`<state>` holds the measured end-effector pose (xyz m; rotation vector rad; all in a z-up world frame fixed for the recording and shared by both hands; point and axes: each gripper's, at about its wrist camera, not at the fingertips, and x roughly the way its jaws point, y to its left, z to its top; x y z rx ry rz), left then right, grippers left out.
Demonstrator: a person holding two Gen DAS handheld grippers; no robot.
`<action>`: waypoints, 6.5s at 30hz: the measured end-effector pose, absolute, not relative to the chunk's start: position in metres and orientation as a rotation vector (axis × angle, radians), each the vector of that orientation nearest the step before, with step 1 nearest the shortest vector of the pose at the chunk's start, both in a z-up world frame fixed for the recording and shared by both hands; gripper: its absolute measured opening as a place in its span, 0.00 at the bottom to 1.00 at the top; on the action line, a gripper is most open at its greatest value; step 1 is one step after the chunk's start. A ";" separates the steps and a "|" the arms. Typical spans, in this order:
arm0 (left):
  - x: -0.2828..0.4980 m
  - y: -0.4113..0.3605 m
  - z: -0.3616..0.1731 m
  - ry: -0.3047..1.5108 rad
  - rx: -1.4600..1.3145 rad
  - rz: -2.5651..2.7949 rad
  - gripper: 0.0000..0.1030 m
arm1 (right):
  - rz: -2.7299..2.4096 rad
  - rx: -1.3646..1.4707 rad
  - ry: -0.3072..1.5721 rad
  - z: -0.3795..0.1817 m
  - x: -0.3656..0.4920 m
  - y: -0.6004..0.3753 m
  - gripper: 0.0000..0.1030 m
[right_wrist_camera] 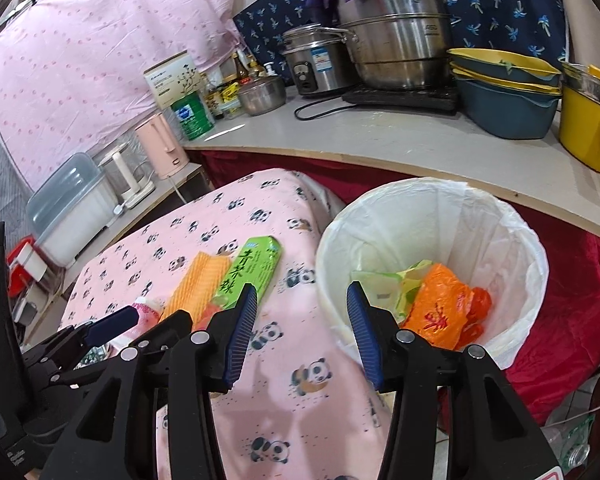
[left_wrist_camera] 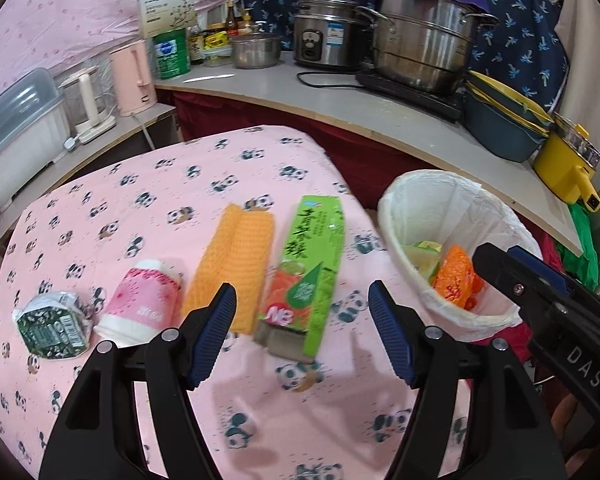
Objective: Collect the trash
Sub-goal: 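Move both tools back over the remaining trash on the table, then grasp the green tea carton with the right tool while the left tool grasps the orange foam sleeve, then carry the green carton and foam sleeve over the trash bin with both tools, then open both tools to drop the carton and foam sleeve into the bin, then move both tools back toward the pink cup and green carton on the table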
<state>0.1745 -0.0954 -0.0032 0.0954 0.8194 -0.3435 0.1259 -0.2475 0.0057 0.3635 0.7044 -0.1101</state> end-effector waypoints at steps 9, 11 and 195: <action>0.172 -0.038 -0.015 0.830 0.063 -0.255 0.69 | -0.079 0.345 0.736 -0.004 0.129 -0.215 0.48; 0.171 -0.023 -0.018 0.837 0.054 -0.234 0.69 | -0.072 0.340 0.745 -0.006 0.130 -0.208 0.49; 0.184 -0.109 0.001 0.805 0.092 -0.320 0.74 | -0.105 0.415 0.683 0.011 0.125 -0.259 0.50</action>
